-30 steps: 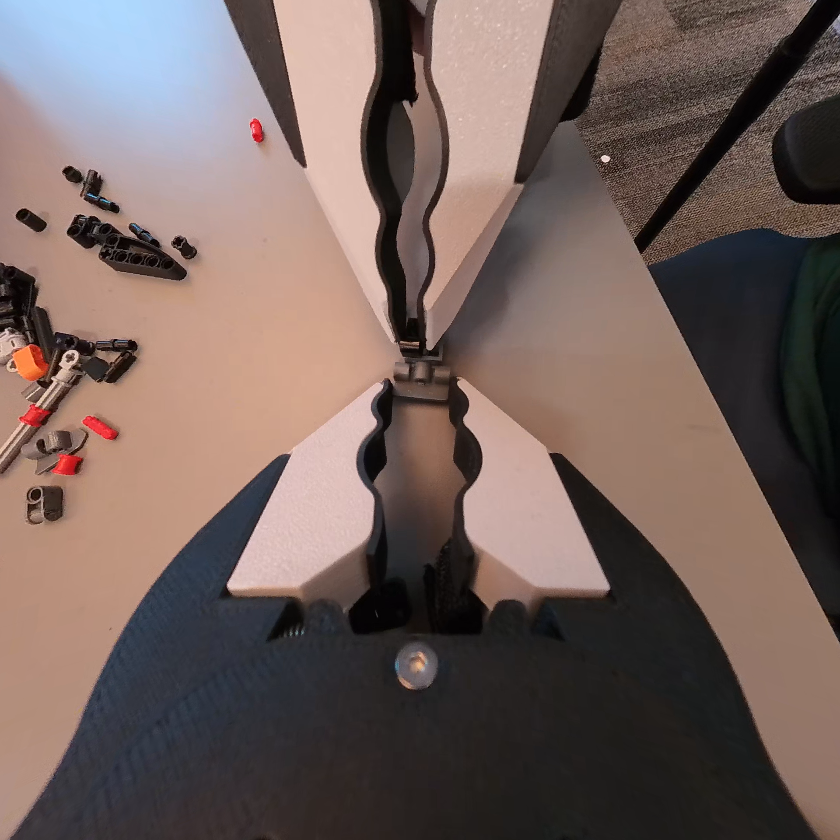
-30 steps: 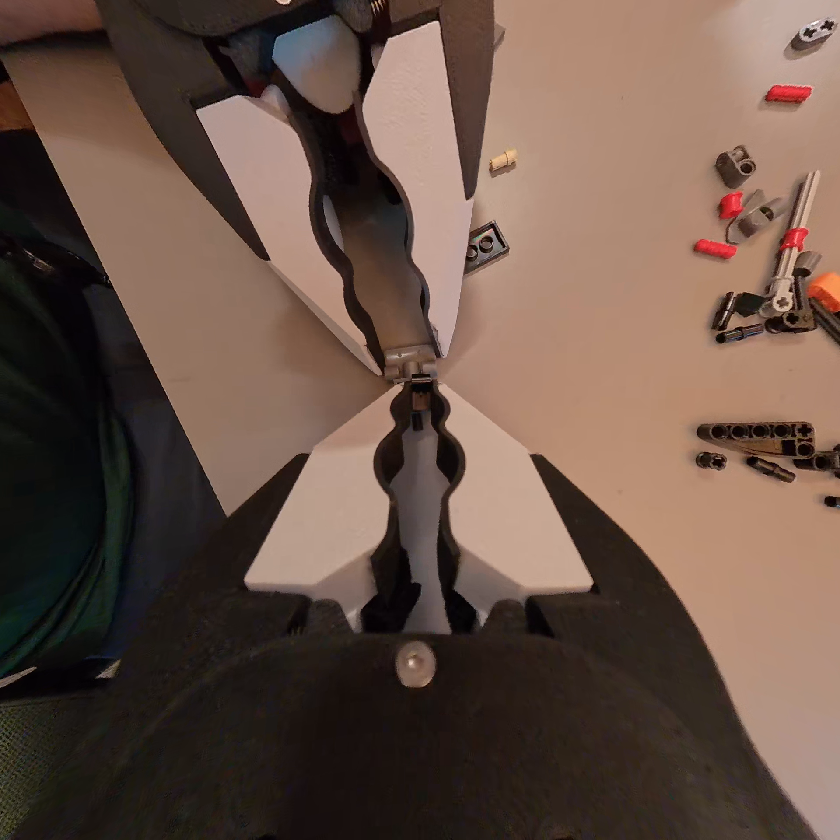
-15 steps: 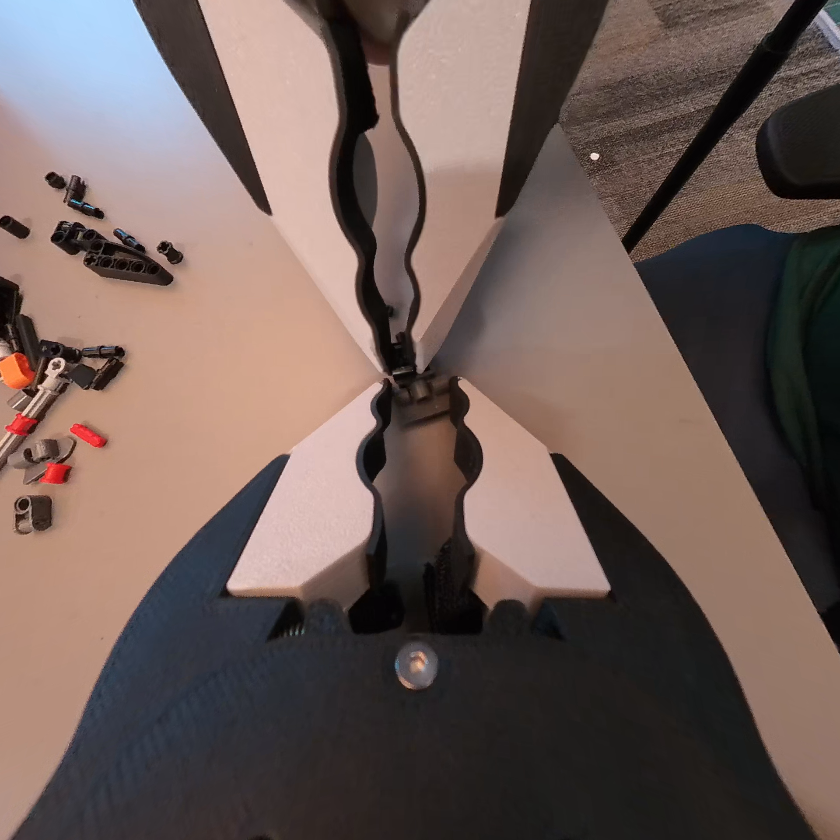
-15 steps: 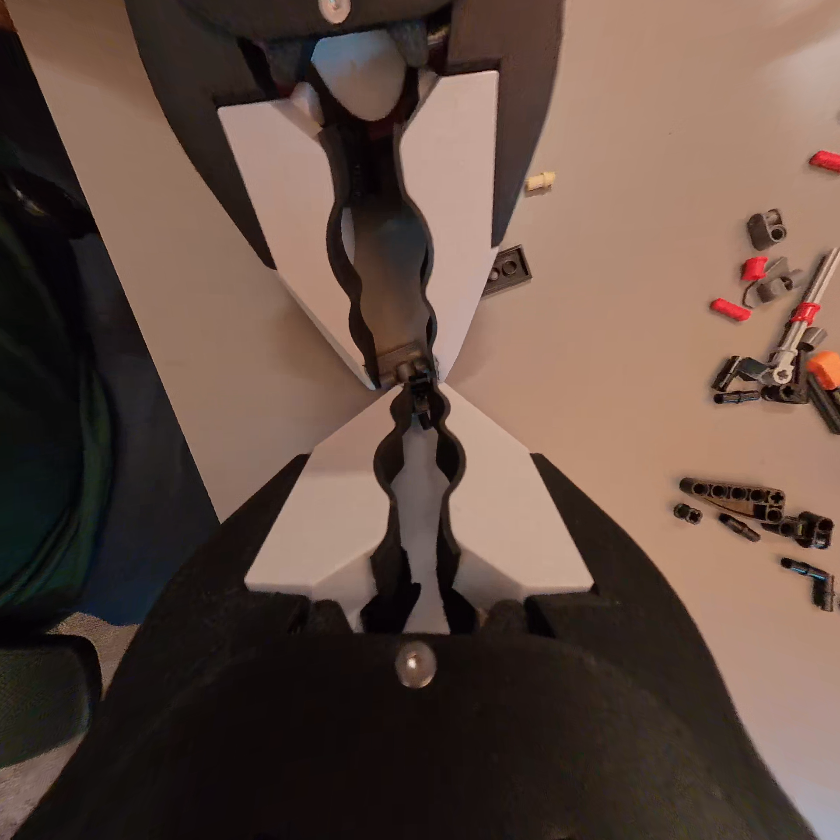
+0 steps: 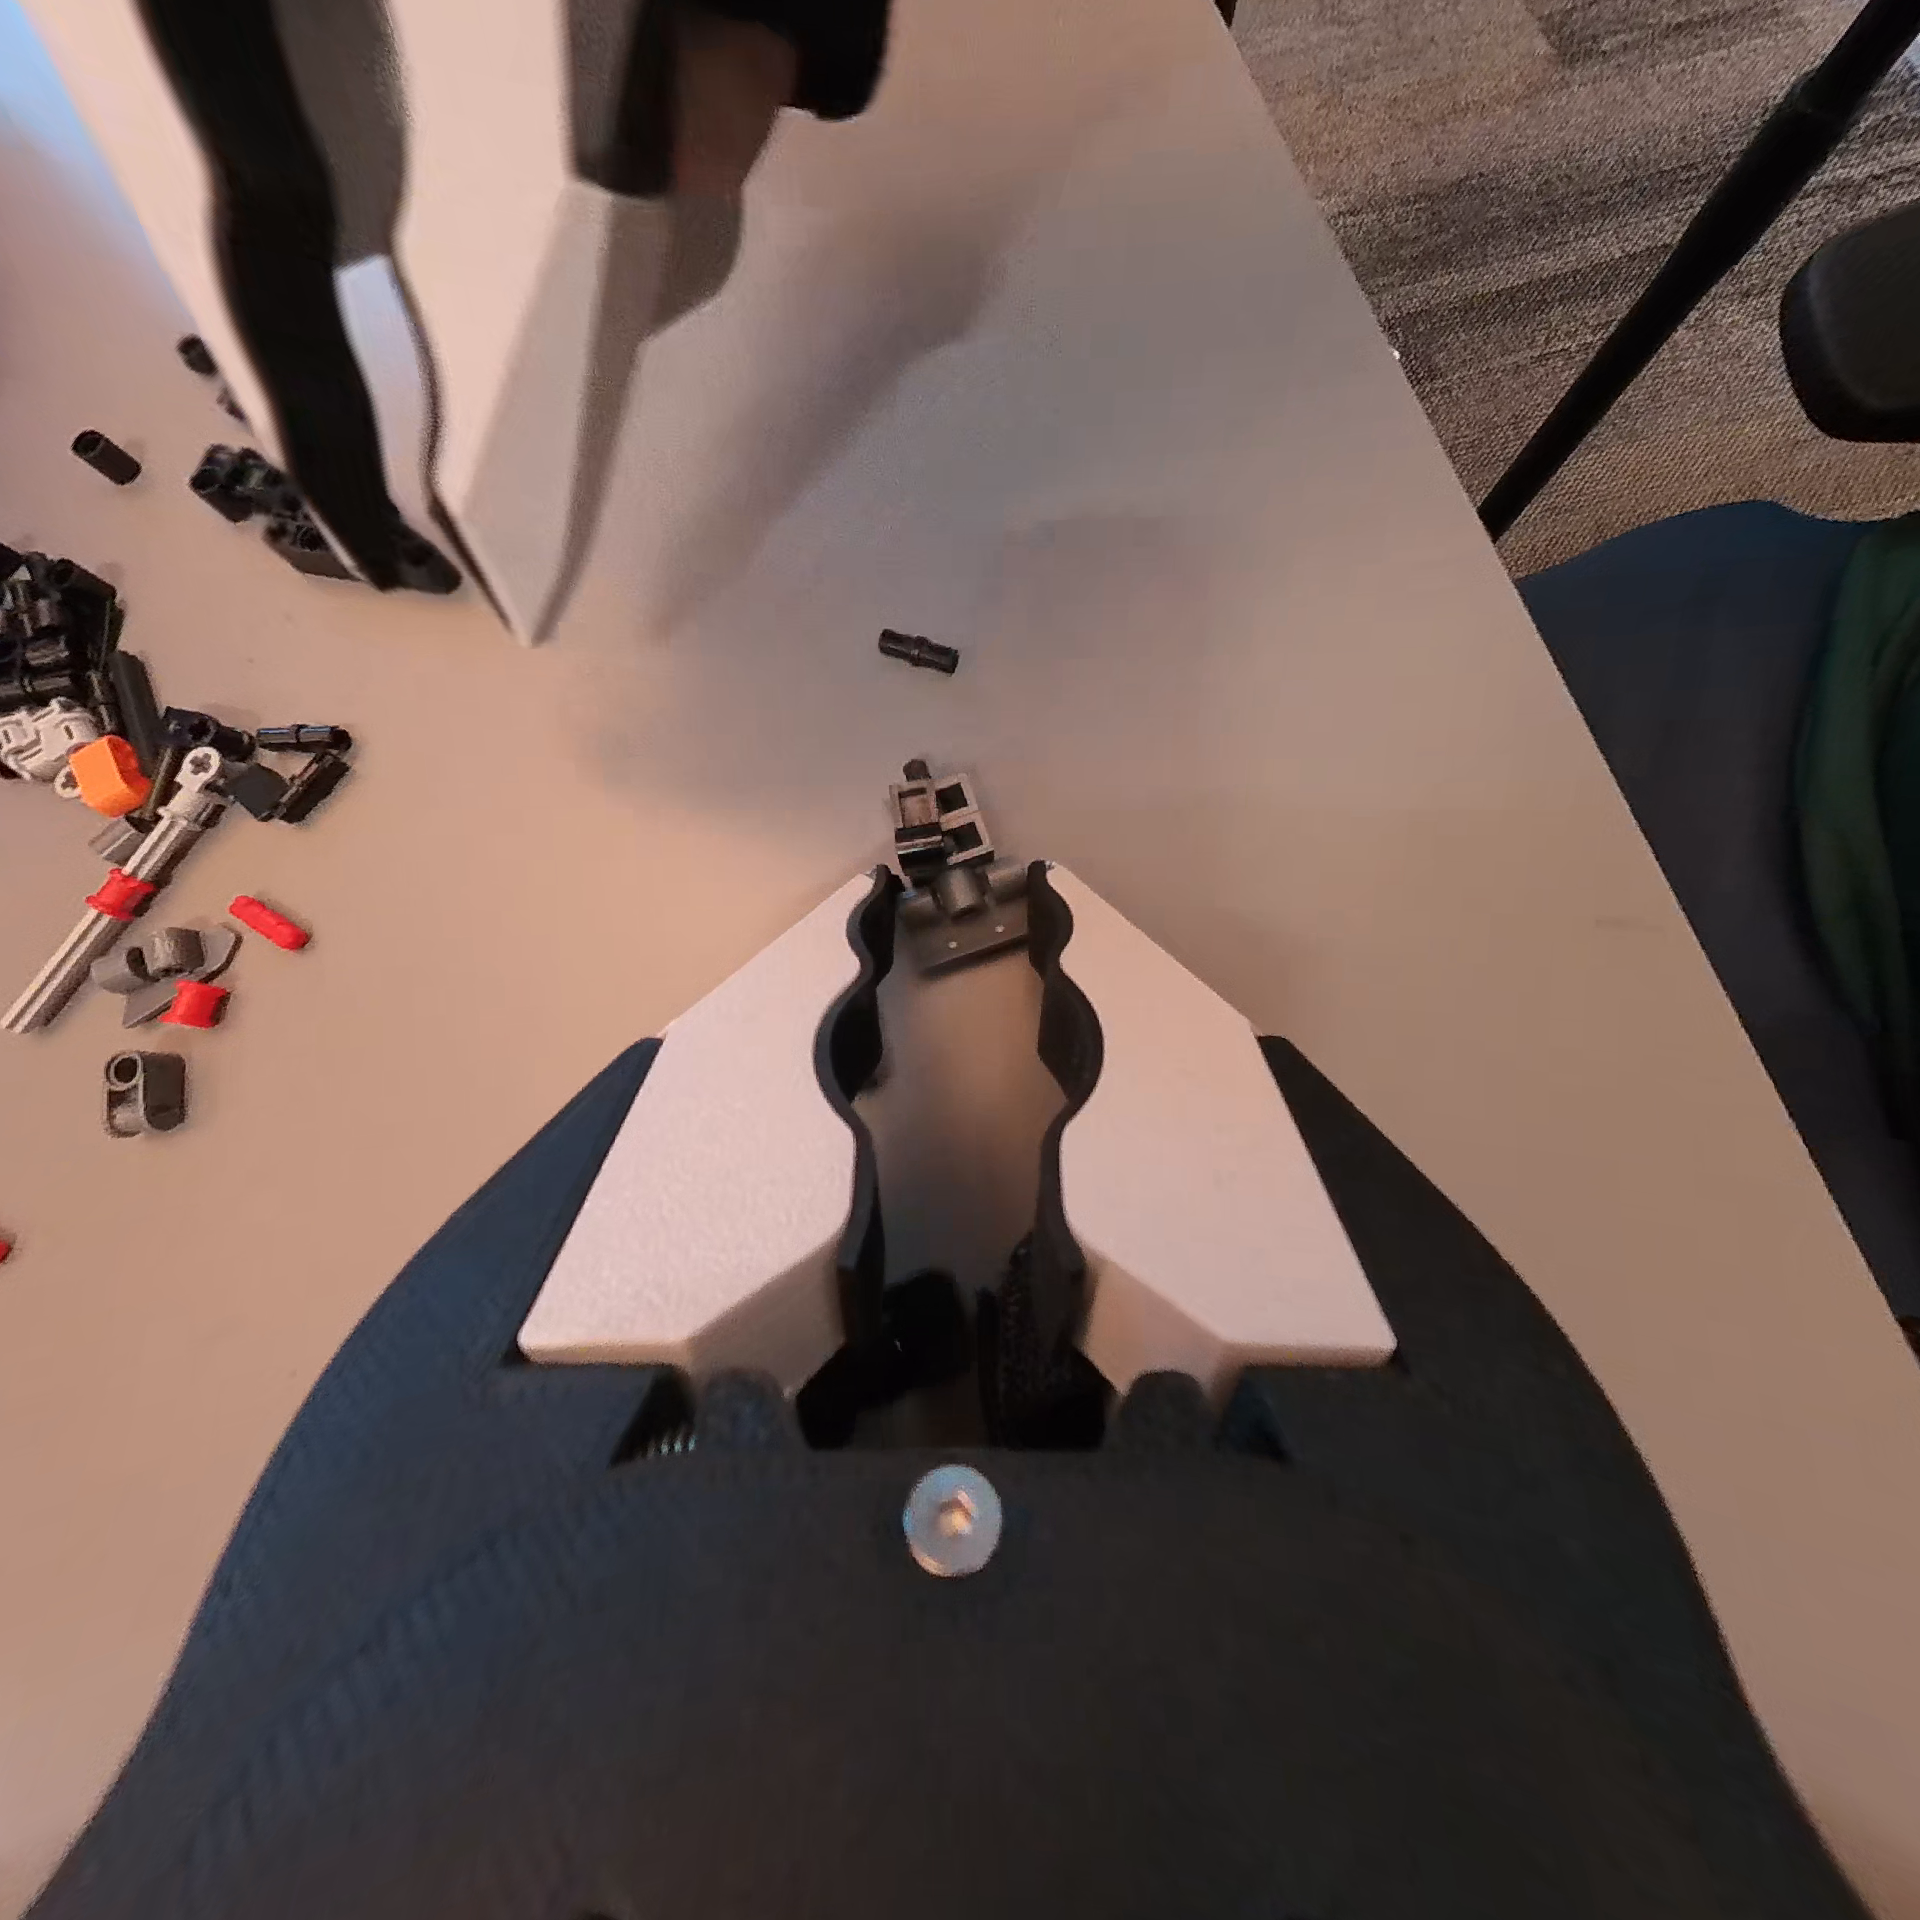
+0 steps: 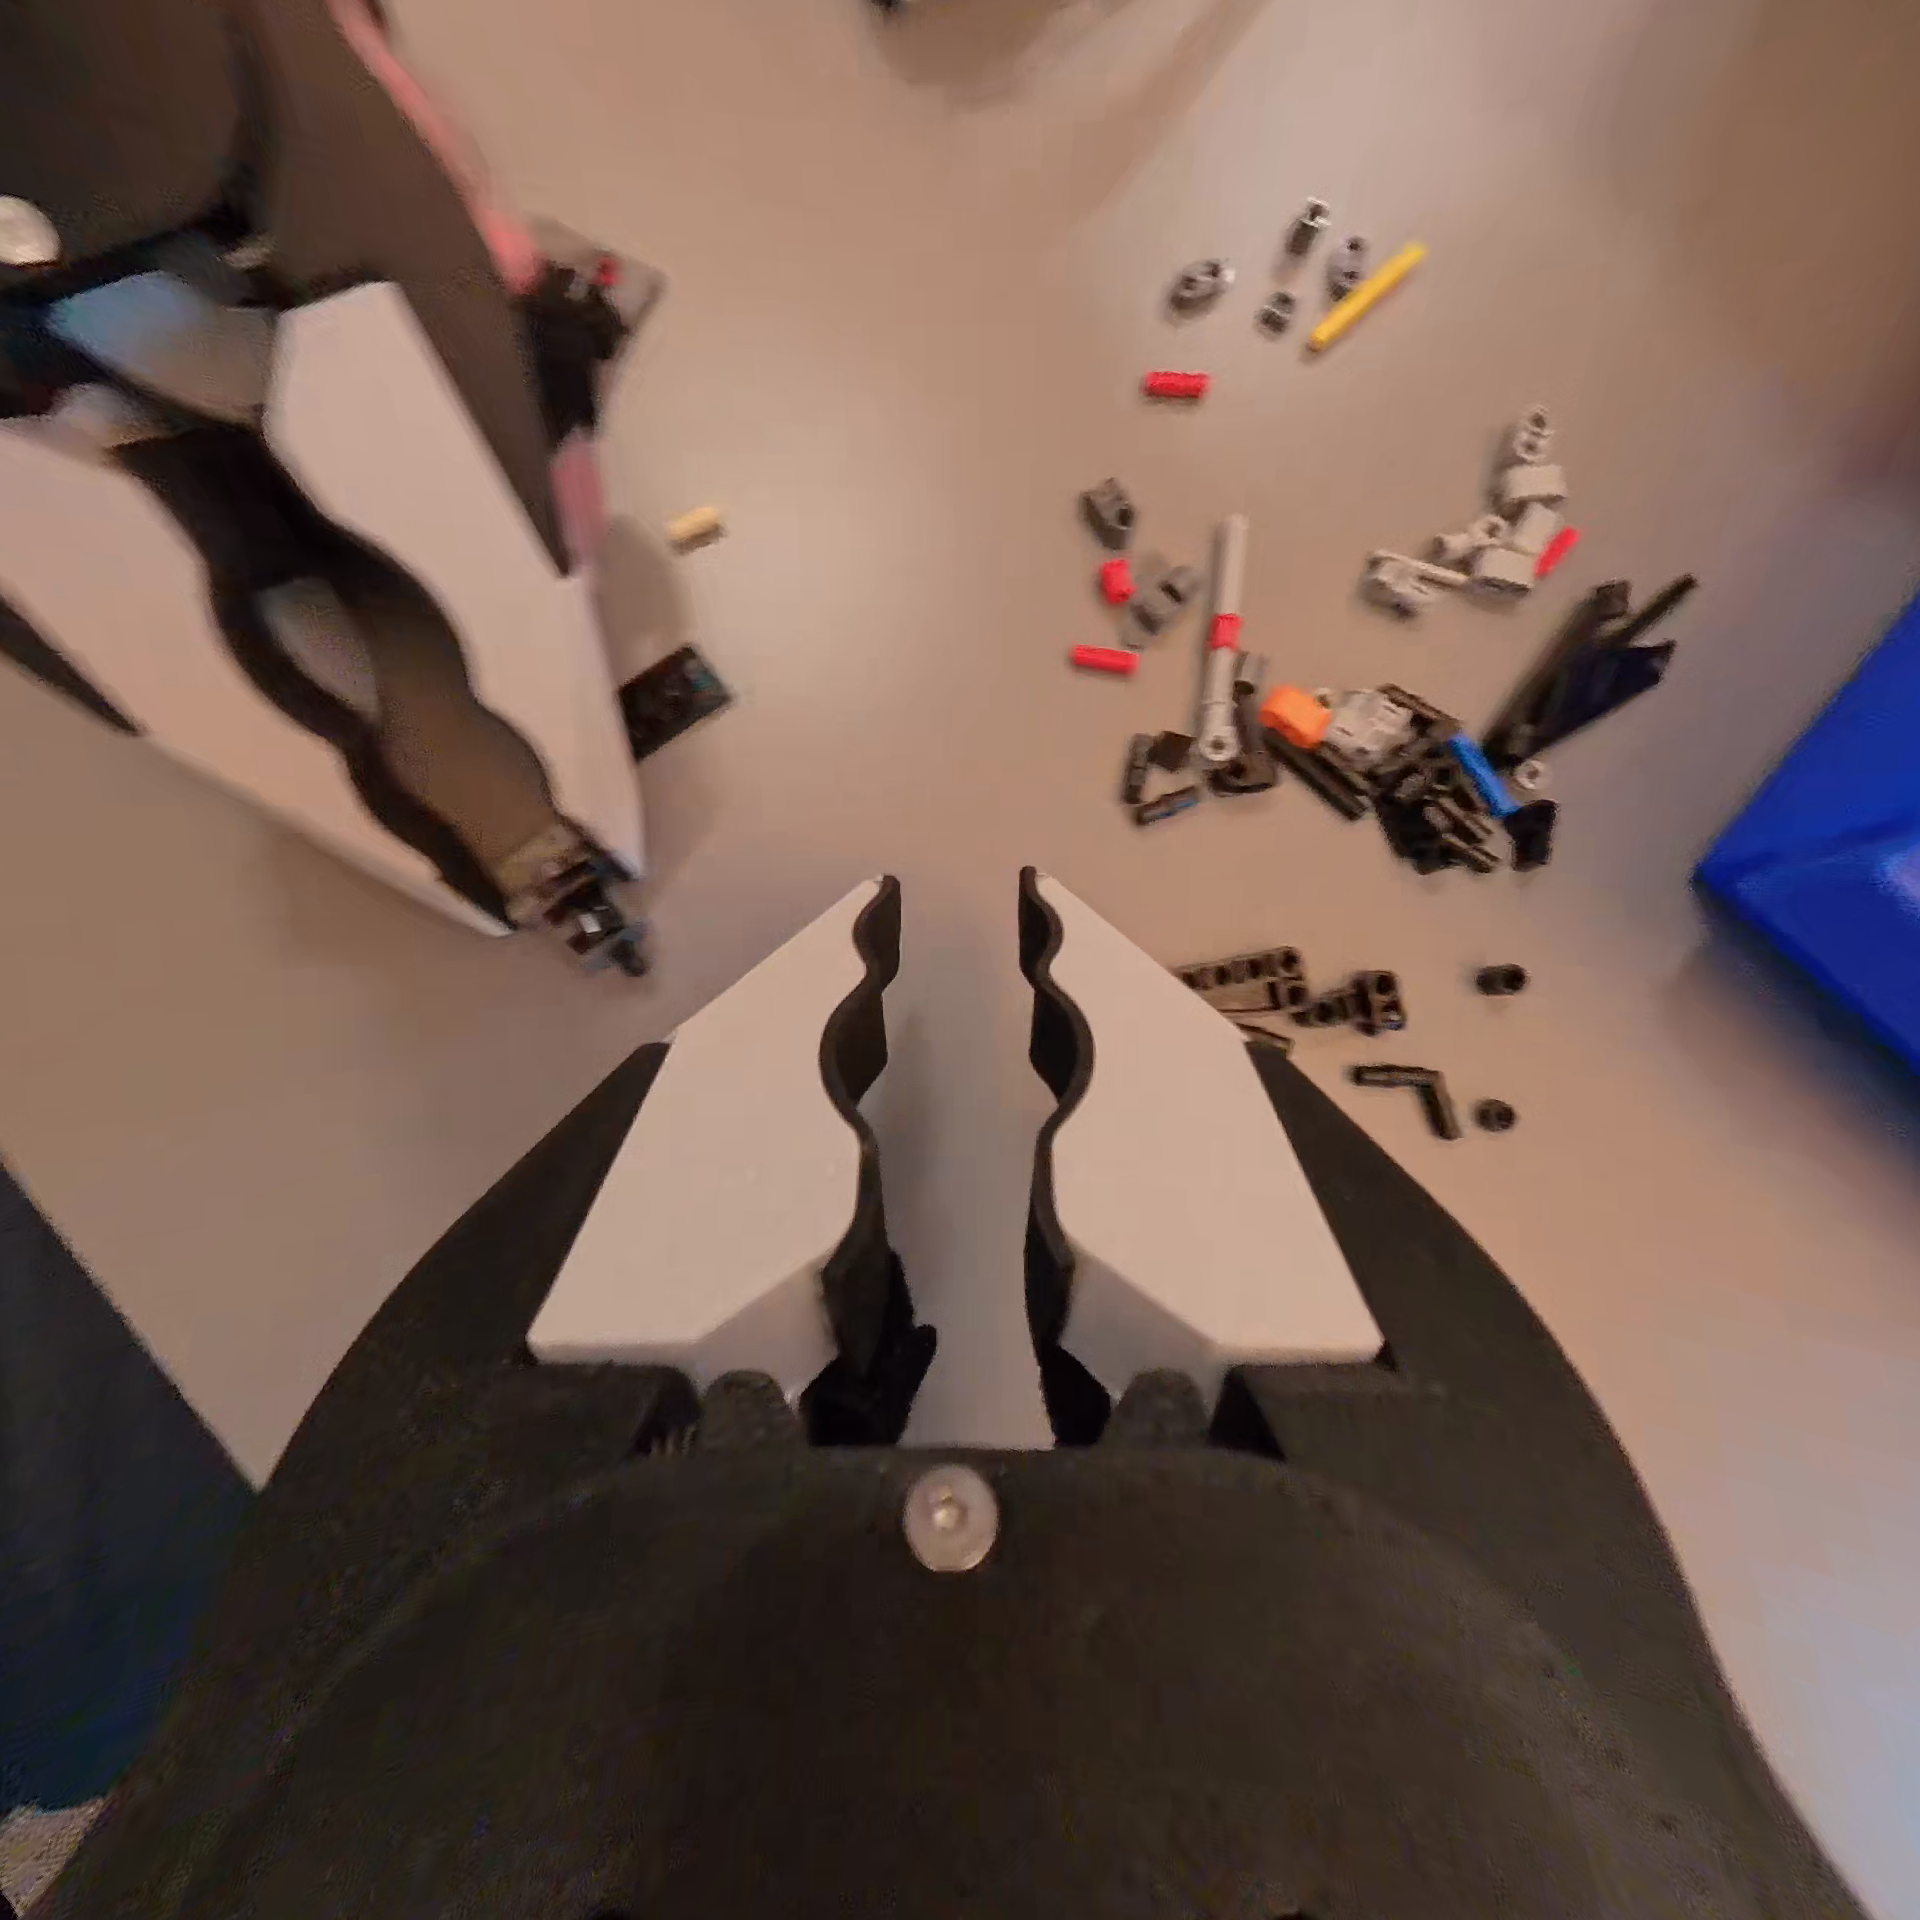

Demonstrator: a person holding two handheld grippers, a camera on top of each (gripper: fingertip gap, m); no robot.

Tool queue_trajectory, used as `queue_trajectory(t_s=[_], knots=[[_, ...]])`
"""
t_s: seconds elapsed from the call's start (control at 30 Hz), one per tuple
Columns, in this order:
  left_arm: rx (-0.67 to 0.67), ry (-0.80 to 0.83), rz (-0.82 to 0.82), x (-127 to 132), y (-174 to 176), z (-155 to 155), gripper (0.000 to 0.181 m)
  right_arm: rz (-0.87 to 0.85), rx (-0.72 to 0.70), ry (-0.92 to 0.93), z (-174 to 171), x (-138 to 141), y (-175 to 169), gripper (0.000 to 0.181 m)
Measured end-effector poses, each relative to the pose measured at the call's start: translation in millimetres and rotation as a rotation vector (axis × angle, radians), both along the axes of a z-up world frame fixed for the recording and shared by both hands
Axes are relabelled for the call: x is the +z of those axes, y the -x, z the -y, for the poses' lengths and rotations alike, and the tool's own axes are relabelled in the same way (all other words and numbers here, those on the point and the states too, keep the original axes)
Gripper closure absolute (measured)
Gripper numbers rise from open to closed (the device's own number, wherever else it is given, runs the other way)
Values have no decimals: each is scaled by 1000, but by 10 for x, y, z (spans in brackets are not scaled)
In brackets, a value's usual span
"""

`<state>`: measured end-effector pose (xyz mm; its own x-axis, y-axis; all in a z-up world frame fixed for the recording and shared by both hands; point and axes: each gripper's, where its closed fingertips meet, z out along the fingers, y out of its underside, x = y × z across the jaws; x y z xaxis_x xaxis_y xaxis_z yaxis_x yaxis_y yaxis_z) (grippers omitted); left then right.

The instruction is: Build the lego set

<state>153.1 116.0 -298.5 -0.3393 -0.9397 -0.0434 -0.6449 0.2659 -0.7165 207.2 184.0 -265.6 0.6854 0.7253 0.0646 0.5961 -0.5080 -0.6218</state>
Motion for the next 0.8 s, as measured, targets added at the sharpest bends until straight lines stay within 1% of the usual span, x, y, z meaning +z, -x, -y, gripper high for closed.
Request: queue_trajectory(t_s=[0.1, 0.17, 0.27, 0.33, 0.47, 0.6, 0.7, 0.8], knots=[[13, -1, 2, 2, 11, -40, 158, 6, -23, -17, -163, 18, -98, 161], [16, -2, 2, 2, 13, -52, 158, 46, -36, -9, -228, -33, -186, 158], [17, -3, 2, 2, 13, -52, 158, 63, -44, 9, -275, -106, -236, 153], [17, -3, 3, 2, 12, -53, 158, 73, -62, 7, -299, -120, -287, 153], [19, -2, 3, 2, 10, -53, 158, 74, -138, -27, -347, -38, -499, 151], [20, -1, 2, 2, 6, -53, 158, 73, -196, -19, -343, -25, -711, 142], [20, 2, 1, 2, 3, -54, 158, 45, -192, -18, -361, -41, -701, 140], [21, 6, 0, 3, 2, -54, 158, 64, -181, -22, -418, -87, -677, 141]])
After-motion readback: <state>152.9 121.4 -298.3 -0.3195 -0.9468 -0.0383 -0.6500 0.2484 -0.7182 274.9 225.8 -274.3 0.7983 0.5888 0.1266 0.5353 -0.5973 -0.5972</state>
